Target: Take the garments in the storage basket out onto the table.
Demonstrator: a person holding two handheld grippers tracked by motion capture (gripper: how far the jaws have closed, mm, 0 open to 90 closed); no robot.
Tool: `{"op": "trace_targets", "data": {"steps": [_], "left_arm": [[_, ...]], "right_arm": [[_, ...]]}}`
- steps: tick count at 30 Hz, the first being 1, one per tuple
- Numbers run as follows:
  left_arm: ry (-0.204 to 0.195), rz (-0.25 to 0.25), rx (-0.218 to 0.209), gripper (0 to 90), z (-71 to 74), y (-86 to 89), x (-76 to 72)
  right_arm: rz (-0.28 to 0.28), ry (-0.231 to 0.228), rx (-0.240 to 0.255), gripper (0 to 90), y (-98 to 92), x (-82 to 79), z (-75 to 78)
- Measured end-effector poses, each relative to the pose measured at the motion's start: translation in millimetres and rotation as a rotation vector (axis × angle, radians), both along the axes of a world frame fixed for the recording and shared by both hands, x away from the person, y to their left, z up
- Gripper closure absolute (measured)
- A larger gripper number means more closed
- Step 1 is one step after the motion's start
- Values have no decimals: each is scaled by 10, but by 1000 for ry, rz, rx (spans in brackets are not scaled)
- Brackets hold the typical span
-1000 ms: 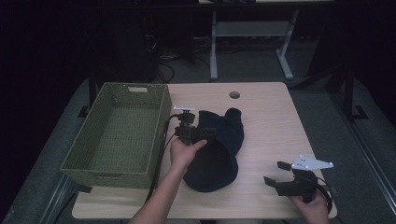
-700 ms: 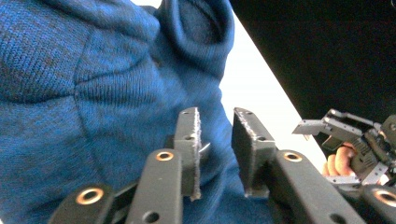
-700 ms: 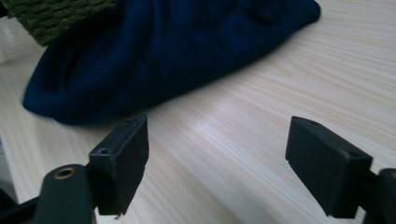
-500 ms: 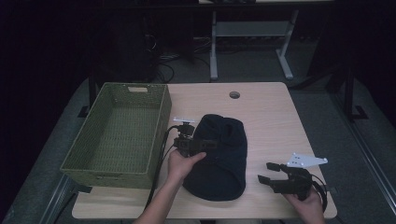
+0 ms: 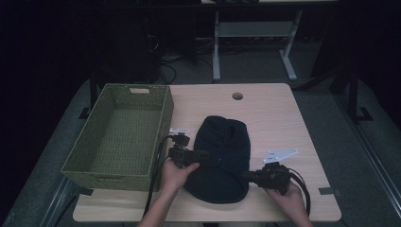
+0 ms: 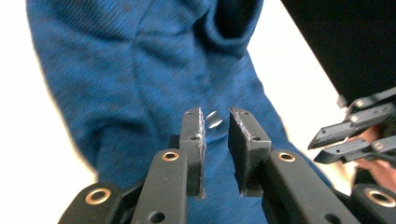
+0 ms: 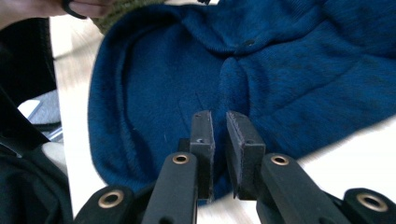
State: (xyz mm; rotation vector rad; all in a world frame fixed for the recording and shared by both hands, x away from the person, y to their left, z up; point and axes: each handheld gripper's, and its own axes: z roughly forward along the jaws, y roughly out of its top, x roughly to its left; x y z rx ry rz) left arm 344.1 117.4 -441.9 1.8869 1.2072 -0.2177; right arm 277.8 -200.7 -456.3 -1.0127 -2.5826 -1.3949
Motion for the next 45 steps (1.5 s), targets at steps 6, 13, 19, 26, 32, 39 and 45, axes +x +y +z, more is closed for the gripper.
{"op": "trace_targets", "data": {"steps": [6, 13, 19, 26, 32, 39, 45], "left_arm": [[12, -11, 56, 739, -134, 35, -71], [37, -39, 47, 755, -222, 39, -194], [47, -72, 28, 775, -251, 35, -310], [69, -115, -11, 772, -277, 22, -439], [17, -103, -31, 759, -162, 41, -449], [-25, -49, -6, 766, -162, 23, -271], [2, -44, 14, 764, -282, 6, -239]], "right_arm": [[48, 56, -75, 854, 157, 84, -130], [67, 70, -94, 868, 113, 91, -145], [80, 75, -101, 874, 18, 88, -142], [82, 79, -108, 871, -101, 52, -135], [100, 68, -96, 831, -98, 38, -108], [59, 54, -59, 833, -75, 129, -57], [44, 88, -70, 859, -19, 231, -109]]}}
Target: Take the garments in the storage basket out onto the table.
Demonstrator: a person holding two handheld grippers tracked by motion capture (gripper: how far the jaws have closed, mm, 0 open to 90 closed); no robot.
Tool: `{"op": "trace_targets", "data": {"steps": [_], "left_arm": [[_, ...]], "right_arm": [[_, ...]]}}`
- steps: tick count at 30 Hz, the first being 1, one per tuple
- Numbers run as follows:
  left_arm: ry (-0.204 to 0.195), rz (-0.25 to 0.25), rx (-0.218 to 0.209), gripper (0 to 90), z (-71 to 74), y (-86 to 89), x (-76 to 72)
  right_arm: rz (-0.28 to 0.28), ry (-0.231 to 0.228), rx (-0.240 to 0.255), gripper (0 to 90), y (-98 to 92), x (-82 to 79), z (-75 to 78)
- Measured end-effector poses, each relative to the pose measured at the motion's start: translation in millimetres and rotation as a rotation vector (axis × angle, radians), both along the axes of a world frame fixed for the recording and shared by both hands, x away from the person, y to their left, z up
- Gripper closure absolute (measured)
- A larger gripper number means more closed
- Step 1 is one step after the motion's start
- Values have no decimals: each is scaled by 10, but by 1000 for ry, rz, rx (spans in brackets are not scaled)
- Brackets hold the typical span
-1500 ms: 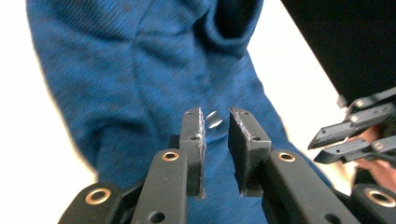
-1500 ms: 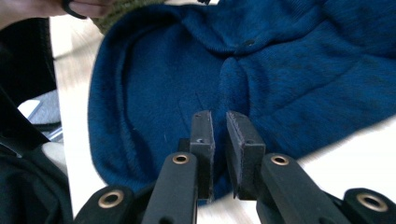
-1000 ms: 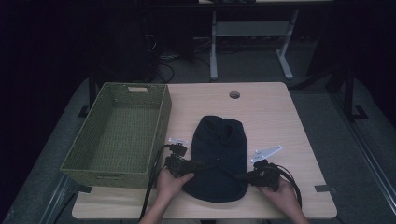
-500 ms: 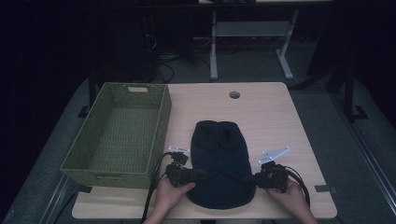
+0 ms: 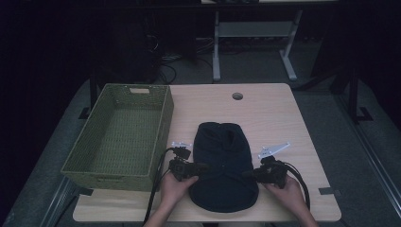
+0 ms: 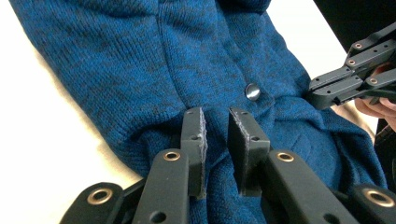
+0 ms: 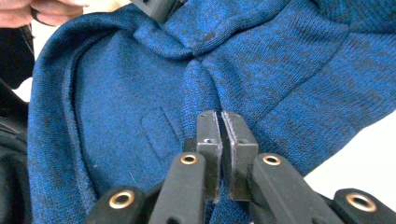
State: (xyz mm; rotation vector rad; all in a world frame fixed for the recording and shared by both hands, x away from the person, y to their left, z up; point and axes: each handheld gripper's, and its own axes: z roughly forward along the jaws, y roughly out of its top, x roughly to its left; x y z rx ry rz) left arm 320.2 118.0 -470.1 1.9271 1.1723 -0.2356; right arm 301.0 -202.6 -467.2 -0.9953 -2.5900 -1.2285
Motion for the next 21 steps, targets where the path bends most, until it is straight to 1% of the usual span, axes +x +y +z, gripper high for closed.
{"op": "trace_targets", "data": {"steps": [2, 4, 5, 7, 9, 12, 13, 15, 16, 17, 19, 20, 21], "left_arm": [[-1, -4, 4, 763, -1, 6, -14], [0, -11, 7, 762, 1, 11, -37], [-2, -16, 9, 762, -1, 14, -57], [-6, -23, 10, 763, -5, 25, -102], [-8, -27, 9, 765, -10, 37, -136], [1, -39, 2, 765, -15, 61, -170], [3, -41, 1, 764, -12, 63, -173], [-7, -51, 3, 753, 5, 58, -184], [-16, -46, -5, 744, 22, 50, -186], [-21, -45, -10, 739, 33, 48, -182], [-30, -41, -44, 732, 63, 34, -160], [-31, -36, -43, 732, 76, 20, -147], [-39, -39, -34, 732, 87, 6, -130]], "right_arm": [[3, 7, -4, 864, 0, -11, -5], [24, 18, -20, 871, 26, -40, -14], [34, 18, -32, 872, 44, -62, -16], [45, 8, -42, 879, 65, -116, -18], [46, 14, -30, 882, 58, -162, -29], [53, 26, -8, 884, 50, -234, -47], [58, 24, -10, 885, 52, -260, -45], [65, 25, -10, 885, 54, -291, -45], [66, 25, -14, 885, 57, -306, -40], [69, 28, -16, 883, 57, -310, -37], [75, 41, -10, 864, 56, -292, -23], [75, 45, -8, 856, 55, -276, -7], [72, 39, -5, 850, 58, -258, 12]]}}
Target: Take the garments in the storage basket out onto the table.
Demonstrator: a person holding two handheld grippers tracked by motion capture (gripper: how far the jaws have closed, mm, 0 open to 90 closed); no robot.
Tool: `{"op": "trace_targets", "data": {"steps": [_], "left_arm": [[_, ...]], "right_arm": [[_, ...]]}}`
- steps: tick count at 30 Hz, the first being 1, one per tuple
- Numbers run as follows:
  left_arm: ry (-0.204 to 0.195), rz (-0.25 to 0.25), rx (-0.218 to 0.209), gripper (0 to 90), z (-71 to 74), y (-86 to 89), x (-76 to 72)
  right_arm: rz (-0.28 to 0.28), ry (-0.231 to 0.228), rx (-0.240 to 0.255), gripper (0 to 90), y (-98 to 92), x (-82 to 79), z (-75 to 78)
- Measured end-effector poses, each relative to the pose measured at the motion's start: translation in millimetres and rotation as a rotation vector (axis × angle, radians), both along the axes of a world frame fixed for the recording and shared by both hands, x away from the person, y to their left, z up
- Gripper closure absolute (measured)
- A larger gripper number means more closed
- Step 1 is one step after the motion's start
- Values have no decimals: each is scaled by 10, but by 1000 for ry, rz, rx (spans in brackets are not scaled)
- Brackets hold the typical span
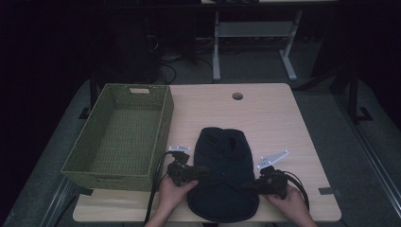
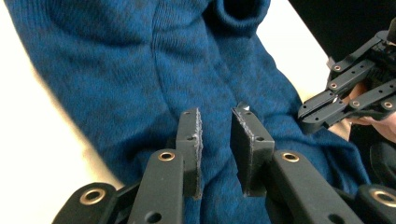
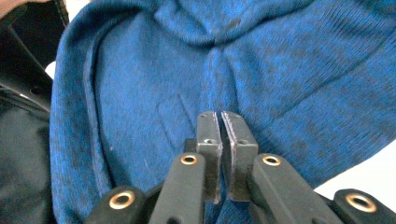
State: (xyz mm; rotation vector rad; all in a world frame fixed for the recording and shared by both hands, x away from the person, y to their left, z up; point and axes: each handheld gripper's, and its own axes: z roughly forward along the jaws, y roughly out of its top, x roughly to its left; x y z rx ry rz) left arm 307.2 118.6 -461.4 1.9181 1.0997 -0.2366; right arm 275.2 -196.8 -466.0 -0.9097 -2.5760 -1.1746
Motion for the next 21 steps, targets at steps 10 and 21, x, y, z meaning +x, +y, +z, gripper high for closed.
{"op": "trace_targets", "data": {"steps": [10, 21], "left_arm": [[25, -52, 34, 729, -93, -145, 35], [41, -54, 11, 750, -138, -123, 2]], "right_arm": [[-134, -65, 72, 886, -57, 448, 265], [-218, -55, 137, 893, -21, 945, 422]]}}
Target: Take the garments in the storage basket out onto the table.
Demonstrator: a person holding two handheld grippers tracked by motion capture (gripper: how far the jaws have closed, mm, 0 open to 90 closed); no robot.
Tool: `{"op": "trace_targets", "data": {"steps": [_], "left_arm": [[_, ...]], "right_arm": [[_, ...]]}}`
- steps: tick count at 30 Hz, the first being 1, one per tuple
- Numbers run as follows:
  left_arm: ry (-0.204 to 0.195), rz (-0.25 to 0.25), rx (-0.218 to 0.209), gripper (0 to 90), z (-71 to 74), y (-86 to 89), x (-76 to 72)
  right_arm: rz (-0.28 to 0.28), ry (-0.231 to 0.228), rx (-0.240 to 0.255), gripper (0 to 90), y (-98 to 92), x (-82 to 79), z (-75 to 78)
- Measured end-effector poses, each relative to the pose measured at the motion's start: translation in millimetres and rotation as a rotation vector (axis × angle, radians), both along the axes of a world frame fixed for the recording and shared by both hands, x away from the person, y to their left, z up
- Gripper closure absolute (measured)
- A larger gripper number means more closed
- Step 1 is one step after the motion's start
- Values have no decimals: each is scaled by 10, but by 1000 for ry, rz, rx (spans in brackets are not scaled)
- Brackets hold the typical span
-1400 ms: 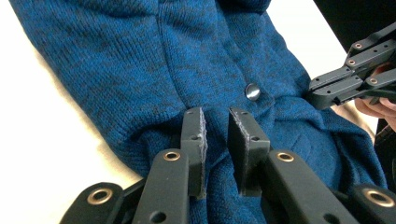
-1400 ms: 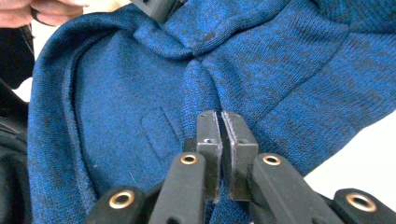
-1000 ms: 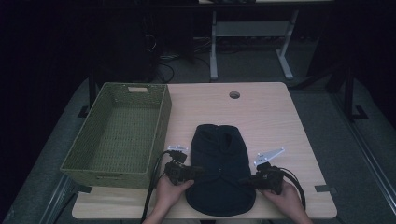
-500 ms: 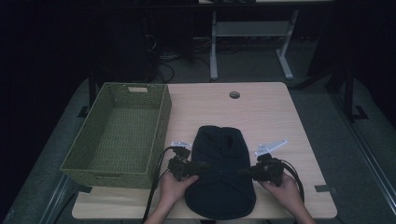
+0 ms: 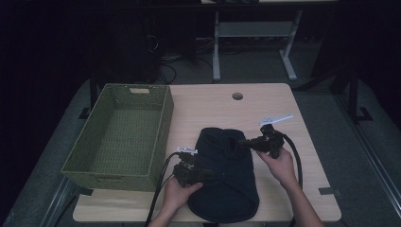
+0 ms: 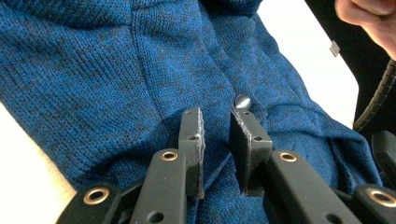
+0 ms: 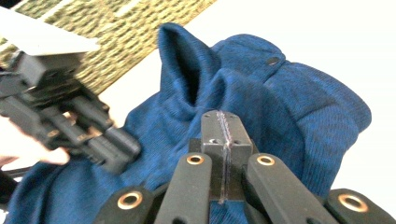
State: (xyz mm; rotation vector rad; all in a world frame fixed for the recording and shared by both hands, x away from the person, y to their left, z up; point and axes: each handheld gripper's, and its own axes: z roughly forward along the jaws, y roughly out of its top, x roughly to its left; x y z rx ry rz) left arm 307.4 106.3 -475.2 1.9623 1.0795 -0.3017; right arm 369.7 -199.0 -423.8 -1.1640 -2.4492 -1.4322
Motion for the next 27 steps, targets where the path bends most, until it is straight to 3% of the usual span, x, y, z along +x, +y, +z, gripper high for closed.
{"op": "trace_targets", "data": {"steps": [3, 7, 10, 15, 21, 27], "left_arm": [[5, 4, -8, 755, -7, 8, -16], [-1, 0, -3, 756, -8, 12, -24], [-2, -3, -2, 757, -7, 17, -36], [11, -2, -19, 760, -23, 42, -55], [14, -18, -18, 761, -22, 42, -124], [15, -25, -50, 749, 12, 72, -144]], "right_arm": [[7, 39, 6, 894, 88, 109, -99], [34, 106, -40, 894, 266, 188, -284], [52, 132, -86, 895, 357, 191, -386], [55, 145, -93, 894, 350, 162, -462], [68, 130, -101, 896, 339, 68, -485], [76, 110, -120, 895, 345, -32, -473]]}}
